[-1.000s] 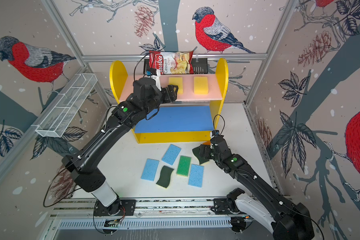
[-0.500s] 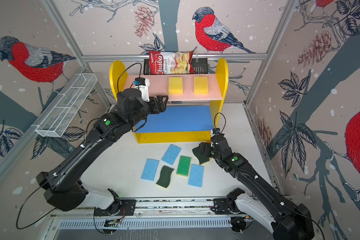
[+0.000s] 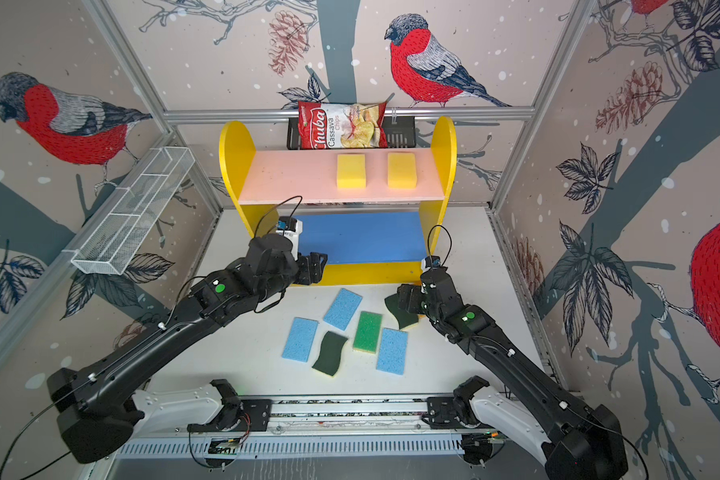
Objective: Place and organize the cleaning sponges onto the shelf
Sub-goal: 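Open the left gripper and withdraw it down toward the table sponges, then move the left gripper over the blue cellulose sponge nearest the robot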
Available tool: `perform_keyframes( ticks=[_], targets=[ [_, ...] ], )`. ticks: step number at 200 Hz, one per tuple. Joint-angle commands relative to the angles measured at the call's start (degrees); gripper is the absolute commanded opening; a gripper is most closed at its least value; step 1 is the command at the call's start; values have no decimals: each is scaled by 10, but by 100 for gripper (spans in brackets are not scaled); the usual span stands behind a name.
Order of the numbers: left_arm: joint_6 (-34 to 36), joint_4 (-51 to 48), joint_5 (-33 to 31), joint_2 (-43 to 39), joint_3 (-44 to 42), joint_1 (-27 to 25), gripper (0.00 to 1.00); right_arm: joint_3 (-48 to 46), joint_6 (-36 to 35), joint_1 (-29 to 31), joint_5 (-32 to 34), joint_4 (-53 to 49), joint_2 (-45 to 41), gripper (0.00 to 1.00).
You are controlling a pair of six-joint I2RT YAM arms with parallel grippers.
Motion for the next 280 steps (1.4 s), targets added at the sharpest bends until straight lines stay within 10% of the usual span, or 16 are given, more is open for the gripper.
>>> perform_keyframes(
  ticks=[1,95,280],
  targets=[
    [-28,-1,-14,-23,-52,-9,77,-2,18,0,8,-2,4,92],
    [-142,63,21,-140,-300,-50,76,-15,28,1,25,11,38,93],
    [-319,14,-17,-101,-393,-247,77,-57,69,3,19,8,-24,94]
  ],
)
